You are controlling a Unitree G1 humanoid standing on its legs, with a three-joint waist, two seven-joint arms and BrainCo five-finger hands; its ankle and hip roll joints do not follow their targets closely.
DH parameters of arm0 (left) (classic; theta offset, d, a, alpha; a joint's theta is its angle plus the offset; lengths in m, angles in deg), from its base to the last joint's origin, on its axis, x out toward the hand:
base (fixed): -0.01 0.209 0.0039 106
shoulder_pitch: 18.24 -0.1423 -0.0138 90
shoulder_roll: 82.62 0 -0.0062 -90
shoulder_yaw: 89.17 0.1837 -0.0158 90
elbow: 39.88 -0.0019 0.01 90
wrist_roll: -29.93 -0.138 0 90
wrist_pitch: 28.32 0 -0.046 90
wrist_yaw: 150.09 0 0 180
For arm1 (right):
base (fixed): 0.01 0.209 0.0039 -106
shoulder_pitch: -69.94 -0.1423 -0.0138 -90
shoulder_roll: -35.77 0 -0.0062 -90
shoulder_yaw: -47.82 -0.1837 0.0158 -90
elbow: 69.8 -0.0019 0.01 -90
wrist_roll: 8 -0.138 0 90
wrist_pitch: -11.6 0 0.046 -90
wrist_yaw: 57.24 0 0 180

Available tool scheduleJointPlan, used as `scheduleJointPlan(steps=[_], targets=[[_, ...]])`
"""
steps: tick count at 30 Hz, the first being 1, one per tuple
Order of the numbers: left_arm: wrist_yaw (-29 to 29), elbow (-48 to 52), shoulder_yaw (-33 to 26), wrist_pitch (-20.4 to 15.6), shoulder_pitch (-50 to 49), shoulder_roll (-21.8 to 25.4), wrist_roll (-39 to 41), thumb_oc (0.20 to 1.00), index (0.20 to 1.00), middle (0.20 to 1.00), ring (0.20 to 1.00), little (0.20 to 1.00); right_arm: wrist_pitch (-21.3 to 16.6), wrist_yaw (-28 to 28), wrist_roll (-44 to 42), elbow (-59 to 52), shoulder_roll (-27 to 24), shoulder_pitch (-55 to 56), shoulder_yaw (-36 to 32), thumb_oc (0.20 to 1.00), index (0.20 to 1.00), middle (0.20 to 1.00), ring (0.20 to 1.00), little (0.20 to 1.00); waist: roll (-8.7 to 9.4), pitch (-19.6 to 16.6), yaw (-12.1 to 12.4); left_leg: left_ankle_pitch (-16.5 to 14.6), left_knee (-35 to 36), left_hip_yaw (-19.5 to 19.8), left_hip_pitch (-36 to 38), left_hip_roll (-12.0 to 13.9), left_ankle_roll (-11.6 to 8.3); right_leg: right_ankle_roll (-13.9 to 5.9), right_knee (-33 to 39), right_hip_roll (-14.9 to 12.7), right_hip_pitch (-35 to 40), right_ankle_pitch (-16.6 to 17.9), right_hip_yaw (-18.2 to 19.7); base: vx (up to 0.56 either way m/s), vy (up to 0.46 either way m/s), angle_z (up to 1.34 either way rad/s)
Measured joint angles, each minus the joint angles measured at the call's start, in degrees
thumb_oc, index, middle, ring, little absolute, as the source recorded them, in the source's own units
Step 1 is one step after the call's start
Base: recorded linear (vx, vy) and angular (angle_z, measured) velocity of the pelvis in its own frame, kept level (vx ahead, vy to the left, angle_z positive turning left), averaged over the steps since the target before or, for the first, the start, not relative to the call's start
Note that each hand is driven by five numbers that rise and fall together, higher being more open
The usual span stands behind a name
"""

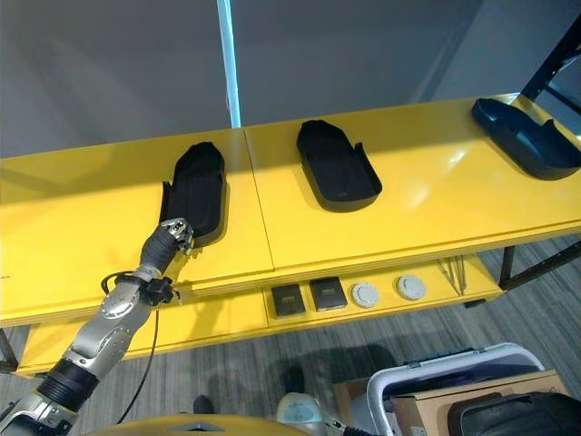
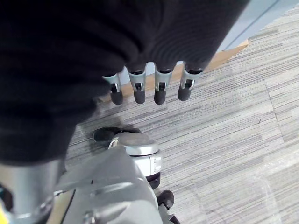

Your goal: Move parts from the plastic box to the shelf.

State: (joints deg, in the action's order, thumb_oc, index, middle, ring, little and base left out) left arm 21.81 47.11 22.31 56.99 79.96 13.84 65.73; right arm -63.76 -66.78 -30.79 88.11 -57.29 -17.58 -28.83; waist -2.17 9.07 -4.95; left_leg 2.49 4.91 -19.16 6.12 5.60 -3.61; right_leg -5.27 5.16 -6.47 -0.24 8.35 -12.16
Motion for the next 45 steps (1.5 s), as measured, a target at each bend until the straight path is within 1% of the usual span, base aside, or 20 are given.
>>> scheduleJointPlan(steps=[4,14,20,22,23,24,25,26,28,30,32,33,36,37,39,40,41,42,43,45], targets=[[-1.7,0.0,0.0,-0.2,1.1,-0.1,-0.1,0.200,0.200,0.200,0.200,0.200,-0.8,-0.2,0.2,-0.3,-0.3,-0.1,0.0,1.000,1.000,1.000,1.000,1.000,-0.35,0.7,-0.2,0.0,0.0,-0.2,-0.2,0.0,0.02,0.14,0.0,0.0,-0.4,0.1,0.3,-0.01,0.011,-0.02],[-4.5,-0.1,-0.1,-0.6,1.3,-0.3,-1.7,0.200,0.200,0.200,0.200,0.200,-1.0,-0.4,1.0,-1.7,-0.4,0.0,0.1,1.000,1.000,1.000,1.000,1.000,-0.22,0.8,-0.7,0.1,0.0,-0.2,0.8,0.0,-0.30,-0.08,0.0,0.1,0.7,0.2,0.3,-0.01,0.011,0.00],[-4.5,0.0,-2.1,-3.2,1.6,-0.3,-4.0,0.200,0.200,0.200,0.200,0.200,-1.9,-0.4,3.0,-1.5,-0.5,-0.5,0.1,1.000,1.000,1.000,1.000,1.000,-0.04,0.3,-0.4,-0.4,0.0,-0.3,2.3,0.0,-0.09,0.07,0.0,0.0,2.5,-0.1,0.3,-0.05,-0.001,0.01],[-6.5,1.1,-3.0,-4.8,1.9,-0.3,-6.3,0.200,0.200,0.200,0.200,0.200,-1.9,-0.4,3.0,-1.4,-0.5,-0.7,0.1,1.000,1.000,1.000,1.000,1.000,0.26,-0.4,0.0,-0.5,0.0,-0.2,2.4,0.1,-0.33,0.18,0.0,0.0,2.7,-0.1,0.1,-0.06,-0.055,0.06],[-8.5,3.7,-3.8,-7.4,1.8,-0.3,-6.4,0.297,0.297,0.297,0.297,0.297,-1.9,-0.4,3.0,-1.4,-0.2,-0.7,0.1,1.000,1.000,1.000,1.000,1.000,0.75,-0.9,0.2,-0.5,0.0,0.3,2.6,0.1,-0.40,0.18,0.0,-0.1,3.3,0.0,-0.4,-0.06,-0.103,0.16],[-10.3,5.9,-4.5,-9.6,1.4,-0.3,-7.0,1.000,1.000,1.000,1.000,1.000,-1.2,-0.4,3.0,-1.5,0.0,-0.8,0.1,1.000,1.000,1.000,1.000,1.000,1.09,-1.2,0.7,-0.5,0.0,0.7,3.0,0.2,-0.43,0.24,0.0,0.0,4.0,-0.2,-1.0,-0.04,-0.096,0.25],[-12.5,7.7,-4.9,-12.1,0.4,-0.3,-8.5,1.000,1.000,1.000,1.000,1.000,-0.3,-0.4,2.9,-1.5,0.2,-0.9,0.2,1.000,1.000,1.000,1.000,1.000,1.57,-2.6,1.8,-0.5,0.0,1.3,3.0,0.4,-0.45,0.43,0.0,0.1,4.3,-0.5,-1.4,-0.03,-0.076,0.21],[-14.1,7.5,-5.0,-13.2,-0.6,-0.2,-10.3,1.000,1.000,1.000,1.000,1.000,-0.1,-0.4,2.9,-1.5,0.3,-1.0,0.6,1.000,1.000,1.000,1.000,1.000,1.86,-3.5,2.3,-0.5,0.0,1.6,3.0,0.4,-0.49,0.37,0.0,0.1,4.4,-0.6,-1.6,-0.03,-0.061,0.18],[-17.5,6.3,-4.9,-13.4,-2.4,0.0,-13.9,1.000,1.000,1.000,1.000,1.000,0.2,-0.4,2.9,-1.6,0.6,-1.2,1.2,1.000,1.000,1.000,1.000,1.000,2.50,-4.8,3.3,-0.4,0.0,2.0,3.0,0.6,-0.53,0.22,0.0,0.2,4.7,-0.7,-2.3,-0.04,-0.071,0.15],[-21.4,3.8,-4.8,-13.5,-4.0,0.4,-18.9,1.000,1.000,1.000,1.000,1.000,0.3,-0.5,2.8,-1.5,1.0,-1.6,1.9,1.000,1.000,1.000,1.000,1.000,2.80,-5.1,4.5,-0.3,0.0,2.7,3.0,0.7,-0.66,0.21,0.0,0.2,5.2,-0.9,-2.9,-0.04,-0.059,0.19],[-25.4,-1.2,-4.2,-13.4,-6.7,1.2,-21.6,1.000,1.000,1.000,1.000,1.000,0.2,-0.8,2.8,-1.2,2.0,-1.8,2.1,1.000,1.000,1.000,1.000,1.000,3.24,-5.3,5.1,-0.2,0.0,3.5,2.8,0.8,-0.76,0.46,0.0,0.3,5.5,-1.1,-3.9,-0.07,-0.081,0.25],[-27.8,-7.1,-4.4,-13.6,-9.8,1.5,-23.8,1.000,1.000,1.000,1.000,1.000,0.2,-1.6,2.2,-0.7,2.9,-2.2,2.1,1.000,1.000,1.000,1.000,1.000,3.43,-5.3,6.0,-0.1,0.0,4.0,2.3,0.9,-0.75,0.75,0.0,0.3,5.6,-1.3,-4.5,-0.07,-0.072,0.23],[-29.8,-12.9,-4.4,-13.4,-13.1,1.2,-25.6,1.000,1.000,1.000,1.000,1.000,-0.2,-1.7,0.0,0.5,3.5,-2.3,2.1,1.000,1.000,1.000,1.000,1.000,3.81,-4.8,6.6,0.0,0.0,5.1,1.4,1.0,-0.64,0.94,0.0,0.2,5.5,-1.6,-5.9,-0.08,-0.039,0.28],[-31.3,-15.7,-4.2,-14.5,-13.7,1.1,-28.0,1.000,1.000,1.000,1.000,1.000,-0.4,-1.6,-0.6,0.8,3.4,-2.5,1.9,1.000,1.000,1.000,1.000,1.000,3.94,-4.5,7.3,0.3,0.0,5.3,0.8,1.0,-0.37,0.90,-0.1,0.2,5.4,-1.6,-6.5,-0.07,-0.018,0.34],[-33.1,-19.5,-4.1,-17.6,-13.5,1.0,-31.4,1.000,1.000,1.000,1.000,1.000,-0.6,-1.6,-1.6,1.0,3.2,-2.8,1.7,1.000,1.000,1.000,1.000,1.000,3.76,-4.0,7.8,0.5,0.0,5.4,0.4,1.2,-0.38,0.93,0.0,0.1,5.5,-1.7,-7.5,-0.05,-0.006,0.25],[-34.0,-20.1,-4.0,-18.1,-13.5,0.9,-31.5,1.000,1.000,1.000,1.000,1.000,-0.7,-1.6,-1.7,1.1,3.1,-2.9,1.7,1.000,1.000,1.000,1.000,1.000,3.47,-3.8,8.0,0.5,0.0,5.5,0.4,1.2,-0.35,0.93,0.0,0.1,5.5,-1.8,-7.5,-0.10,0.018,0.13],[-35.1,-22.8,-4.2,-18.3,-14.3,0.6,-31.5,1.000,1.000,1.000,1.000,1.000,-0.7,-1.6,-1.8,1.3,2.9,-3.3,1.7,1.000,1.000,1.000,1.000,1.000,2.40,-3.1,8.3,0.7,0.0,5.7,0.2,1.2,-0.33,0.90,0.0,0.2,5.5,-1.8,-7.6,-0.08,0.021,0.03],[-35.8,-27.2,-5.4,-19.2,-14.5,-0.7,-31.6,1.000,1.000,1.000,1.000,1.000,-0.7,-1.6,-2.0,1.8,2.5,-3.9,1.7,1.000,1.000,1.000,1.000,1.000,2.53,-3.2,8.2,1.0,0.0,6.0,0.1,1.2,-0.28,0.89,0.0,0.2,5.4,-1.8,-7.7,-0.11,0.030,0.06],[-36.4,-30.7,-6.3,-19.0,-14.2,-1.8,-31.4,1.000,1.000,1.000,1.000,1.000,-0.8,-1.6,-2.1,2.3,2.5,-4.3,1.7,1.000,1.000,1.000,1.000,1.000,2.03,-2.7,7.9,1.0,0.0,6.2,-0.1,1.2,-0.30,0.92,0.0,0.1,5.4,-1.8,-7.9,-0.06,0.018,0.09],[-36.8,-33.1,-6.2,-19.1,-16.1,-2.9,-31.1,1.000,1.000,1.000,1.000,1.000,-0.5,-1.6,-2.2,2.9,2.3,-4.8,1.7,1.000,1.000,1.000,1.000,1.000,1.12,-1.3,8.2,1.2,0.0,6.7,-0.6,1.3,-0.34,0.90,0.0,0.2,5.1,-1.9,-8.6,-0.06,0.020,0.15]])
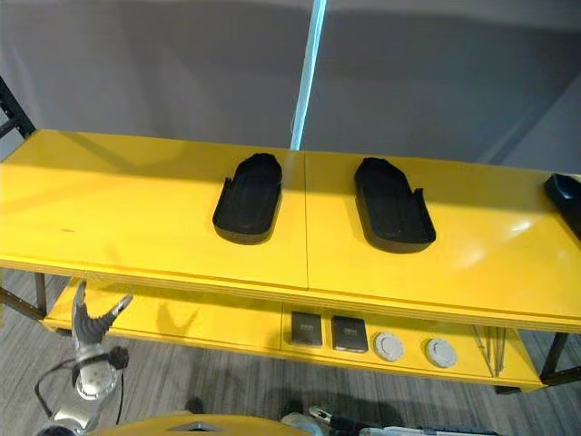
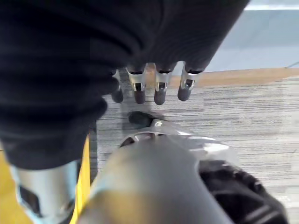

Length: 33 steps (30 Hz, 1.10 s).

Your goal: Move parts from the plastic box to the shelf.

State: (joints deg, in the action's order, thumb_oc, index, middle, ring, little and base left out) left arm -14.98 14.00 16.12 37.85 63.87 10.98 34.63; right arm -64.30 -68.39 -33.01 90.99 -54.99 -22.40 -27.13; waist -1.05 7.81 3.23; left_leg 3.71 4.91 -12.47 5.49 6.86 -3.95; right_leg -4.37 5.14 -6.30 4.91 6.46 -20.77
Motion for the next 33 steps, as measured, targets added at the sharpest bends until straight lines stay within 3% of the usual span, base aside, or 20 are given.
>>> scheduleJointPlan(steps=[4,6,9,11,12,15,17,18,19,21,22,23,24,25,26,27,29,30,31,33], targets=[[-0.2,-6.5,-1.8,-2.8,-3.9,-3.8,-0.4,1.000,1.000,1.000,1.000,1.000,0.3,0.0,-0.5,0.0,-2.1,-0.2,-0.8,1.000,1.000,1.000,1.000,1.000,-1.70,2.1,0.9,0.5,0.0,0.7,-0.6,0.0,0.23,0.04,0.0,0.0,-0.1,-0.2,-0.6,0.00,0.042,0.09],[-0.6,-7.0,-2.0,-6.5,-5.2,-3.9,-0.5,1.000,1.000,1.000,1.000,1.000,0.8,-0.1,-0.4,0.3,-2.4,-0.1,-1.2,1.000,1.000,1.000,1.000,1.000,-2.16,2.2,1.3,0.5,-0.4,1.1,-0.2,0.0,0.19,0.03,0.0,0.1,0.0,-0.6,-0.6,0.05,0.124,0.06],[0.6,0.2,-1.6,-12.2,-4.1,-2.9,-1.0,1.000,1.000,1.000,1.000,1.000,0.9,-0.2,0.3,0.0,-2.3,-0.6,-1.0,1.000,1.000,1.000,1.000,1.000,-1.91,2.5,1.2,0.1,-2.5,1.3,-0.4,-0.1,-0.49,0.06,0.0,0.0,-0.2,-0.7,0.9,0.05,0.158,-0.10],[1.0,4.5,-0.9,-12.2,-3.5,-1.8,-0.8,1.000,1.000,1.000,1.000,1.000,0.8,-0.2,0.7,0.1,-2.2,-1.0,-0.5,1.000,1.000,1.000,1.000,1.000,-1.24,3.0,1.3,0.1,-4.2,2.0,-0.7,-0.4,-0.77,0.17,-0.2,-0.4,-0.4,-0.8,3.1,0.06,0.188,-0.48],[2.0,15.2,1.6,-12.9,-1.8,2.1,-0.5,1.000,1.000,1.000,1.000,1.000,0.8,-0.5,0.7,0.3,-2.4,-2.8,0.0,1.000,1.000,1.000,1.000,1.000,1.05,4.1,2.7,-0.3,-9.3,10.0,-2.5,-2.1,-0.83,0.52,-1.4,-2.2,-2.3,-0.7,8.5,0.07,0.226,-1.13],[3.3,17.2,2.4,-12.0,4.2,2.8,0.3,1.000,1.000,1.000,1.000,1.000,0.0,-0.7,2.0,1.1,-4.3,-5.7,0.8,1.000,1.000,1.000,1.000,1.000,0.72,3.9,0.9,-5.2,-10.9,22.3,-2.2,-4.2,-0.16,0.94,-1.7,-3.2,-4.7,-0.3,17.5,0.08,0.297,-1.42],[3.9,15.2,2.4,-10.0,6.8,2.2,1.3,1.000,1.000,1.000,1.000,1.000,-0.4,-0.7,1.7,1.3,-4.5,-6.4,2.0,1.000,1.000,1.000,1.000,1.000,0.29,3.6,-0.2,-9.0,-10.0,23.0,-1.6,-4.4,1.87,0.89,-1.3,-2.9,-6.6,-0.3,20.5,0.01,0.349,-1.40],[4.2,12.2,2.4,-8.6,8.0,1.8,1.8,1.000,1.000,1.000,1.000,1.000,-0.6,-0.3,1.6,1.3,-4.0,-6.7,2.4,1.000,1.000,1.000,1.000,1.000,1.33,3.9,-0.3,-9.3,-10.3,21.8,-1.8,-5.8,0.82,0.83,-1.1,-3.9,-7.1,-0.3,21.7,-0.01,0.337,-1.17],[3.9,7.4,2.6,-7.0,9.3,1.0,0.7,1.000,1.000,1.000,1.000,1.000,-0.8,0.1,-0.1,1.4,-2.4,-5.8,2.3,1.000,1.000,1.000,1.000,1.000,4.38,3.3,-1.9,-9.1,-10.2,20.3,-1.6,-9.0,2.60,0.11,-0.1,-6.2,-8.0,-2.8,23.7,0.01,0.281,-0.84],[3.9,7.2,2.7,-6.7,9.7,0.7,-0.2,1.000,1.000,1.000,1.000,1.000,-1.2,0.6,-1.8,2.1,-0.9,-3.2,0.6,1.000,1.000,1.000,1.000,1.000,4.24,2.7,-1.6,-8.5,-10.0,18.7,-2.3,-8.9,4.17,-1.14,-2.1,-6.7,-9.6,-5.1,23.9,-0.03,0.132,-0.65],[3.7,7.5,2.8,-6.6,9.4,1.2,-0.6,1.000,1.000,1.000,1.000,1.000,-1.1,1.2,-3.1,2.2,0.6,-1.8,-0.6,1.000,1.000,1.000,1.000,1.000,4.48,2.2,-1.8,-8.0,-9.2,16.9,-1.8,-8.0,4.67,-2.62,-5.6,-4.4,-11.2,-3.9,23.0,-0.17,0.165,-0.71],[3.7,7.3,2.8,-6.5,9.6,3.7,-0.9,1.000,1.000,1.000,1.000,1.000,-1.6,1.7,-4.1,2.2,2.6,-0.4,-0.8,1.000,1.000,1.000,1.000,1.000,7.64,0.6,-2.2,-7.4,-8.6,15.5,-1.9,-10.1,5.49,-3.74,-6.1,-4.7,-10.1,-5.0,23.0,-0.32,0.192,-0.67],[3.5,5.7,2.8,-6.1,10.0,3.7,-1.5,1.000,1.000,1.000,1.000,1.000,-1.6,1.9,-3.9,2.1,3.4,1.0,-1.0,1.000,1.000,1.000,1.000,1.000,9.47,0.4,-3.4,-8.0,-9.5,14.1,-1.5,-11.9,5.49,-3.87,-4.7,-4.9,-10.0,-5.1,23.0,-0.38,0.206,-0.93],[0.9,5.6,1.3,-7.5,8.3,5.0,-4.4,1.000,1.000,1.000,1.000,1.000,-3.5,1.8,-3.4,-1.1,4.0,2.3,-2.1,1.000,1.000,1.000,1.000,1.000,10.39,0.3,-3.5,-9.7,-13.2,13.5,-3.7,-15.0,7.27,-4.95,-5.1,-6.4,-12.9,-2.8,25.0,-0.33,0.134,-2.05],[-1.4,3.7,-0.1,-8.5,6.4,1.9,-6.4,1.000,1.000,1.000,1.000,1.000,-4.2,1.8,-2.3,-1.9,2.5,2.0,-2.4,1.000,1.000,1.000,1.000,1.000,5.09,0.4,-1.5,-7.7,-9.4,10.3,-3.1,-13.1,9.87,-7.49,-4.3,-6.3,-14.2,-5.3,21.1,-0.30,0.055,-2.43],[-3.1,-0.5,-0.1,-8.3,6.7,-0.1,-7.1,1.000,1.000,1.000,1.000,1.000,-4.5,1.7,-2.3,-2.2,0.5,1.0,-2.5,1.000,1.000,1.000,1.000,1.000,-0.36,0.9,-3.5,-5.9,-6.7,9.0,-2.9,-9.3,10.59,-7.54,-13.2,-3.7,-14.7,-5.2,16.5,-0.38,-0.028,-1.90],[-4.4,-1.1,0.2,-9.1,7.7,1.0,-8.0,1.000,1.000,1.000,1.000,1.000,-4.2,2.0,-2.4,-0.4,1.1,1.7,-2.3,1.000,1.000,1.000,1.000,1.000,-0.03,1.0,-4.6,-3.5,-5.7,6.9,-3.4,-8.5,10.17,-7.35,-20.2,-4.0,-13.5,-7.5,16.3,-0.32,-0.098,-0.45],[-4.9,-0.8,0.4,-9.5,8.4,1.8,-8.4,1.000,1.000,1.000,1.000,1.000,-4.2,2.3,-2.6,0.6,1.6,1.4,-2.6,1.000,1.000,1.000,1.000,1.000,0.15,1.2,-3.7,-3.1,-5.1,5.6,-3.4,-8.3,9.77,-6.67,-22.9,-4.2,-13.7,-8.8,15.2,-0.17,-0.124,-1.09],[-6.0,-0.3,0.6,-10.6,8.9,4.1,-8.9,1.000,1.000,1.000,1.000,1.000,-4.1,3.1,-2.2,1.9,1.9,0.5,-3.3,1.000,1.000,1.000,1.000,1.000,0.77,1.7,-0.9,-2.6,-3.4,2.0,-3.7,-7.4,9.65,-6.18,-23.4,-5.6,-12.3,-9.9,11.6,-0.11,-0.095,-1.28],[-6.3,-0.2,0.1,-11.0,10.1,6.1,-8.8,1.000,1.000,1.000,1.000,1.000,-4.1,3.3,-2.1,2.1,1.9,0.5,-3.5,1.000,1.000,1.000,1.000,1.000,1.90,3.0,-0.3,-2.5,-2.8,0.8,-4.0,-7.3,8.69,-6.55,-18.2,-8.0,-8.1,-9.6,9.8,-0.12,-0.209,-0.92]])
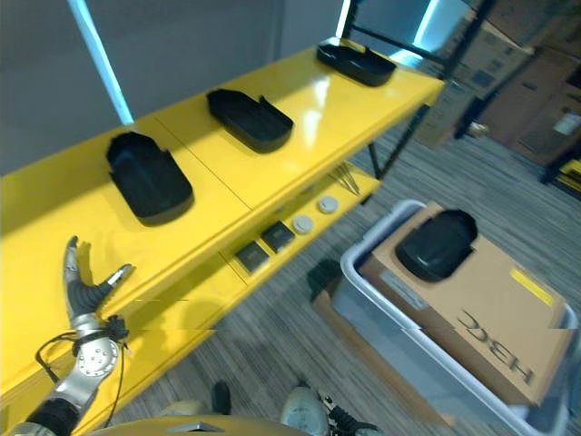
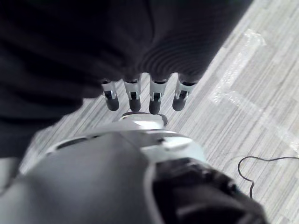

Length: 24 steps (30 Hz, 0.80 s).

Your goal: Move parts from the plastic box to the shelf.

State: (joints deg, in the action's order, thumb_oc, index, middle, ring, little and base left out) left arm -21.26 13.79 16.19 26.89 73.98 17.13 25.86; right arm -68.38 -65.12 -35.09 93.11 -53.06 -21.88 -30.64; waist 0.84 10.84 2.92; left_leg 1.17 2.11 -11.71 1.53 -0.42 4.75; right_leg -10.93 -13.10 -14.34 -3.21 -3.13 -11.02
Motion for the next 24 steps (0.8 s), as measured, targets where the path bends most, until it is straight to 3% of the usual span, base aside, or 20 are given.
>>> scheduleJointPlan(steps=[1,3,4,6,8,9,11,12,13,14,17,18,19,20,22,23,24], targets=[[0.0,-0.4,-0.8,0.2,1.0,1.4,0.2,1.000,1.000,1.000,1.000,1.000,0.2,0.6,0.1,0.1,0.5,0.1,-0.5,1.000,1.000,1.000,1.000,1.000,0.79,0.8,0.1,0.5,0.2,-0.9,-0.1,0.5,-0.90,0.10,4.9,-2.0,3.7,0.7,-1.4,-0.15,-0.380,-0.62],[0.1,0.9,-1.7,0.7,-0.7,2.8,0.7,1.000,1.000,1.000,1.000,1.000,0.2,0.8,0.4,-0.3,1.0,0.1,-1.0,1.000,1.000,1.000,1.000,1.000,0.74,0.8,2.2,2.0,1.8,-7.8,0.6,3.4,-2.83,-0.38,6.6,-5.0,2.9,1.1,-9.3,-0.08,-0.281,-1.15],[0.0,2.3,-2.2,0.7,-2.0,3.0,0.8,1.000,1.000,1.000,1.000,1.000,0.2,0.9,0.5,-0.3,0.6,0.1,-1.0,1.000,1.000,1.000,1.000,1.000,0.94,0.8,2.6,2.2,2.1,-9.3,0.6,4.4,-3.70,-0.87,7.9,-5.7,2.9,2.1,-11.8,-0.09,-0.265,-1.15],[0.3,4.9,-1.6,1.0,-2.6,3.0,1.3,1.000,1.000,1.000,1.000,1.000,-0.1,0.8,0.5,-1.8,0.8,1.7,-1.1,1.000,1.000,1.000,1.000,1.000,1.43,0.9,1.3,3.2,2.8,-9.6,0.6,5.9,-6.16,-1.07,10.1,-6.4,3.9,3.6,-12.0,-0.08,-0.402,-0.64],[1.2,9.4,0.3,1.5,-2.7,3.8,1.6,1.000,1.000,1.000,1.000,1.000,-0.3,0.5,0.5,-3.2,1.6,3.0,-0.5,1.000,1.000,1.000,1.000,1.000,4.64,0.5,1.2,5.2,2.8,-11.3,0.4,7.3,-9.18,-0.91,12.5,-5.0,4.6,4.2,-11.4,-0.01,-0.308,-0.45],[1.3,9.6,0.5,2.5,-2.0,1.9,1.7,1.000,1.000,1.000,1.000,1.000,-0.3,0.5,0.6,-3.5,1.5,2.9,-0.5,1.000,1.000,1.000,1.000,1.000,4.69,0.7,-0.2,5.9,2.8,-10.5,0.7,9.1,-10.28,-0.81,13.6,-3.3,5.3,8.3,-10.9,0.00,-0.272,0.02],[1.7,10.1,0.9,3.9,-1.6,-1.5,2.7,1.000,1.000,1.000,1.000,1.000,-1.1,0.5,0.6,-4.5,0.3,3.6,-0.6,1.000,1.000,1.000,1.000,1.000,1.19,0.8,-1.8,6.0,2.4,-9.6,0.7,13.2,-11.35,1.10,13.4,1.3,5.1,7.6,-10.6,0.05,-0.282,-0.24],[2.6,10.0,2.5,4.9,-1.8,-4.0,2.8,1.000,1.000,1.000,1.000,1.000,-1.3,0.5,2.0,-4.6,-1.6,3.3,-0.6,1.000,1.000,1.000,1.000,1.000,-1.78,0.7,-2.4,6.4,1.8,-7.9,0.6,16.0,-10.91,3.03,14.0,4.9,4.7,7.6,-9.6,0.10,-0.307,-0.66],[2.9,9.5,2.9,5.2,-1.7,-5.1,2.7,1.000,1.000,1.000,1.000,1.000,-1.4,0.5,2.8,-4.5,-2.4,3.3,-0.7,1.000,1.000,1.000,1.000,1.000,-2.95,0.6,-3.0,7.6,0.6,-6.9,0.6,16.7,-10.46,3.87,14.3,6.1,4.6,7.6,-9.7,0.10,-0.244,-0.63],[2.9,8.3,2.8,5.2,-1.4,-6.6,2.6,1.000,1.000,1.000,1.000,1.000,-1.5,0.5,3.2,-4.5,-3.3,3.2,-0.8,1.000,1.000,1.000,1.000,1.000,-3.28,0.7,-4.0,9.8,-1.6,-6.0,-0.2,17.6,-13.68,4.60,14.2,6.3,4.7,6.9,-9.8,0.06,-0.155,-0.31],[2.9,5.9,3.1,5.7,0.3,-7.6,2.7,1.000,1.000,1.000,1.000,1.000,-3.0,0.5,3.5,-4.6,-3.7,2.9,-1.3,1.000,1.000,1.000,1.000,1.000,-0.69,1.1,-4.1,17.2,-8.7,-1.1,-2.9,17.5,-16.81,6.70,15.0,6.1,5.0,6.9,-7.3,0.12,-0.139,-0.50],[3.7,6.0,2.9,6.1,1.5,-7.5,2.7,1.000,1.000,1.000,1.000,1.000,-5.0,0.5,4.5,-4.8,-4.3,2.7,-1.1,1.000,1.000,1.000,1.000,1.000,-0.11,1.5,-4.0,18.4,-16.2,4.8,-7.2,18.4,-16.89,8.69,15.7,6.9,5.5,7.1,-5.3,0.24,0.013,-0.85],[5.1,5.9,2.9,6.5,1.5,-7.5,2.7,1.000,1.000,1.000,1.000,1.000,-7.7,0.6,6.2,-5.0,-5.5,2.0,0.4,1.000,1.000,1.000,1.000,1.000,0.81,1.5,-3.2,12.8,-16.6,7.1,-8.3,15.0,-18.21,9.37,18.2,6.7,6.5,7.7,-3.5,0.24,0.086,-0.83],[5.8,5.9,2.9,6.8,1.6,-7.5,2.7,1.000,1.000,1.000,1.000,1.000,-9.0,0.6,6.5,-5.0,-6.2,1.8,1.3,1.000,1.000,1.000,1.000,1.000,0.45,1.4,-3.1,10.1,-13.4,7.3,-7.8,12.9,-17.46,9.40,18.2,6.7,6.3,7.7,-2.6,0.24,0.157,-0.79],[7.9,5.8,2.9,7.8,1.5,-7.4,2.8,1.000,1.000,1.000,1.000,1.000,-11.2,0.7,6.6,-5.9,-7.3,1.6,1.4,1.000,1.000,1.000,1.000,1.000,-0.31,1.2,-2.9,8.9,-6.4,6.7,-6.4,10.2,-16.55,9.57,18.2,7.1,6.3,7.6,-2.0,0.18,0.151,-0.40],[10.0,5.4,3.0,9.2,1.7,-7.3,2.8,1.000,1.000,1.000,1.000,1.000,-14.9,1.7,6.5,-9.8,-7.8,2.5,1.9,1.000,1.000,1.000,1.000,1.000,-1.40,0.8,-2.9,9.2,-0.2,5.8,-6.3,9.4,-16.22,9.78,18.2,8.6,6.6,7.0,-1.9,0.21,0.232,-0.18],[10.7,5.0,3.0,9.8,1.7,-7.2,2.8,1.000,1.000,1.000,1.000,1.000,-16.2,2.2,6.5,-11.7,-7.8,2.7,1.9,1.000,1.000,1.000,1.000,1.000,-1.53,0.8,-3.0,9.4,1.6,5.4,-6.3,9.5,-16.00,9.84,18.2,9.1,6.8,6.8,-1.9,0.24,0.336,-0.15]])
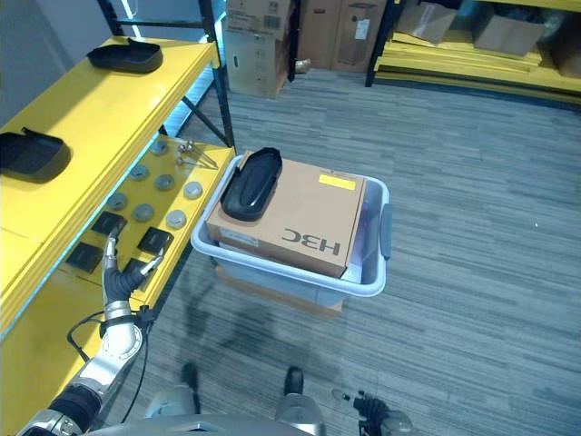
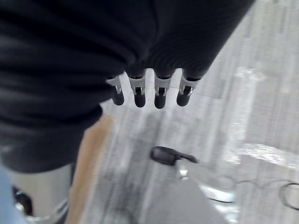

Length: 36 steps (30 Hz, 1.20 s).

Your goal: Move parts from the plastic box to the shelf.

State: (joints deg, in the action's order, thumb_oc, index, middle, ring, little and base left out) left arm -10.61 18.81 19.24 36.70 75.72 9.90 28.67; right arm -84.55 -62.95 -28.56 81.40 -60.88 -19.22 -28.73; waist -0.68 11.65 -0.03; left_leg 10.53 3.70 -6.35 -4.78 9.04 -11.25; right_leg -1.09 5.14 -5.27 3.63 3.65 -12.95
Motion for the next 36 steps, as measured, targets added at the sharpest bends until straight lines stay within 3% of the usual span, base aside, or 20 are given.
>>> scheduleJointPlan(steps=[1,5,6,7,10,13,14,15,16,20,22,23,26,28,31,36], targets=[[1.9,-2.3,1.0,1.5,-0.3,-0.4,0.7,1.000,1.000,1.000,1.000,1.000,-4.6,3.0,-0.6,-6.4,-0.1,0.9,0.0,1.000,1.000,1.000,1.000,1.000,0.12,0.2,0.3,0.2,1.2,0.0,-0.7,0.1,0.33,-0.24,0.0,0.7,1.0,-1.0,1.0,0.26,0.428,-0.28],[6.3,-12.3,0.1,4.1,-5.0,-5.4,4.5,1.000,1.000,1.000,1.000,1.000,-15.9,12.5,-0.8,-23.5,-0.7,1.9,-0.3,1.000,1.000,1.000,1.000,1.000,-0.99,0.1,1.1,0.7,1.2,-0.3,1.0,-0.3,1.12,-2.09,0.0,-0.3,1.3,-1.4,6.5,0.15,0.316,-0.76],[9.3,-18.1,-0.9,4.8,-7.0,-7.6,7.7,1.000,1.000,1.000,1.000,1.000,-19.4,18.0,2.3,-27.6,-0.1,0.7,-0.7,1.000,1.000,1.000,1.000,1.000,-2.40,0.2,0.2,-1.0,1.0,-1.5,3.1,-1.2,6.22,-4.73,-0.2,-1.0,2.3,-1.5,7.6,0.15,0.303,-0.70],[10.7,-20.6,-1.7,5.0,-7.8,-8.1,9.0,1.000,1.000,1.000,1.000,1.000,-20.6,21.0,3.5,-29.8,0.5,0.9,-0.6,1.000,1.000,1.000,1.000,1.000,-0.99,0.8,-0.7,-1.5,0.9,-1.8,3.5,-2.8,6.81,-5.71,-0.4,-2.6,2.4,-0.6,6.8,0.12,0.235,-0.42],[13.7,-21.7,-2.5,5.3,-8.0,-6.1,10.2,1.000,1.000,1.000,1.000,1.000,-23.4,27.6,7.7,-32.3,1.9,0.9,-1.0,1.000,1.000,1.000,1.000,1.000,2.62,2.0,-0.1,-2.8,0.9,-3.3,3.6,-6.2,8.83,-6.02,-0.7,-5.8,2.4,0.4,4.5,0.12,0.240,-0.03],[18.0,-24.7,-2.4,6.8,-6.8,-3.4,11.3,1.000,1.000,1.000,1.000,1.000,-23.5,33.2,14.0,-38.9,1.7,0.6,-2.1,1.000,1.000,1.000,1.000,1.000,2.48,2.4,0.2,-4.4,0.9,-3.9,5.3,-6.5,10.53,-6.01,-9.7,-6.7,-1.2,1.0,4.0,0.05,0.133,-0.11],[19.3,-25.3,-2.1,7.6,-6.4,-2.4,12.2,1.000,1.000,1.000,1.000,1.000,-23.9,35.0,16.1,-40.2,1.7,-0.4,-2.0,1.000,1.000,1.000,1.000,1.000,1.72,2.8,0.0,-4.6,0.9,-4.4,6.0,-5.9,10.93,-6.67,-14.0,-7.0,-3.3,-1.2,3.3,0.08,0.080,-0.28],[20.2,-26.1,-2.1,8.0,-5.6,-1.6,12.8,1.000,1.000,1.000,1.000,1.000,-23.0,35.1,16.6,-41.5,1.1,-1.5,-2.0,1.000,1.000,1.000,1.000,1.000,1.96,2.9,0.1,-5.9,0.9,-4.1,6.3,-5.8,11.94,-7.14,-15.0,-6.7,-5.0,-1.8,3.1,0.10,0.069,-0.23],[21.1,-26.9,-2.2,8.9,-5.1,-1.2,13.5,1.000,1.000,1.000,1.000,1.000,-22.0,35.1,17.0,-42.4,-0.1,-2.5,-1.2,1.000,1.000,1.000,1.000,1.000,2.04,3.0,0.3,-5.7,0.9,-4.6,6.3,-5.8,11.72,-6.95,-14.7,-6.5,-6.1,-2.7,2.7,0.07,-0.042,-0.13],[23.2,-28.6,-2.4,10.6,-4.1,0.0,15.5,1.000,1.000,1.000,1.000,1.000,-18.9,33.7,16.3,-42.6,-4.1,-4.8,-1.3,1.000,1.000,1.000,1.000,1.000,3.05,3.0,-0.6,-6.5,1.3,-3.7,6.0,-6.0,11.40,-7.28,-4.2,-4.6,-6.5,-1.3,2.8,0.12,-0.113,0.12],[23.9,-27.2,-3.2,12.3,-4.5,0.2,19.8,1.000,1.000,1.000,1.000,1.000,-12.2,32.3,13.0,-41.6,-4.9,-6.1,-1.3,1.000,1.000,1.000,1.000,1.000,5.47,2.7,-0.3,-6.2,1.3,-1.3,5.7,-7.3,9.59,-7.05,-0.2,-6.1,-4.3,1.7,2.7,0.17,-0.199,0.63],[23.9,-26.9,-3.6,12.7,-4.5,-0.4,20.7,1.000,1.000,1.000,1.000,1.000,-10.7,32.3,13.0,-40.3,-5.0,-6.7,-1.2,1.000,1.000,1.000,1.000,1.000,4.83,2.8,-0.2,-6.2,1.3,-0.9,5.8,-6.7,9.08,-6.75,0.0,-5.6,-3.8,3.5,2.6,0.14,-0.148,0.58],[26.6,-26.8,-4.7,13.5,-5.4,-3.1,22.1,1.000,1.000,1.000,1.000,1.000,-4.7,32.6,13.1,-33.8,-6.3,-12.6,0.0,1.000,1.000,1.000,1.000,1.000,1.68,2.9,1.6,-5.9,1.2,0.1,5.1,-3.5,7.23,-5.80,0.0,-2.3,-3.7,3.6,0.6,0.06,-0.083,0.19],[28.8,-26.6,-2.5,13.4,-5.3,-3.6,19.4,1.000,1.000,1.000,1.000,1.000,-3.0,33.5,13.1,-33.1,-8.6,-15.7,0.0,1.000,1.000,1.000,1.000,1.000,0.46,3.2,1.9,-5.1,0.9,0.4,4.6,-2.6,6.88,-4.98,-0.3,-1.4,-4.0,3.8,-0.4,-0.09,-0.017,0.15],[31.4,-25.7,2.2,13.1,-4.8,-3.8,16.7,1.000,1.000,1.000,1.000,1.000,0.4,35.3,13.2,-31.3,-12.4,-25.9,1.6,1.000,1.000,1.000,1.000,1.000,-0.39,4.6,2.6,-4.3,0.9,0.4,1.5,-2.6,6.01,-4.17,-0.4,-1.3,-7.4,4.9,-0.9,-0.04,0.019,0.01],[33.9,-25.6,2.1,12.6,-1.8,-3.5,17.0,1.000,1.000,1.000,1.000,1.000,2.7,37.0,13.2,-30.6,-13.7,-31.9,1.9,1.000,1.000,1.000,1.000,1.000,-0.88,8.2,5.1,-3.9,0.9,2.2,-0.2,-4.1,6.29,-4.33,-0.4,-2.4,-7.8,5.1,-2.1,0.00,0.028,0.22]])
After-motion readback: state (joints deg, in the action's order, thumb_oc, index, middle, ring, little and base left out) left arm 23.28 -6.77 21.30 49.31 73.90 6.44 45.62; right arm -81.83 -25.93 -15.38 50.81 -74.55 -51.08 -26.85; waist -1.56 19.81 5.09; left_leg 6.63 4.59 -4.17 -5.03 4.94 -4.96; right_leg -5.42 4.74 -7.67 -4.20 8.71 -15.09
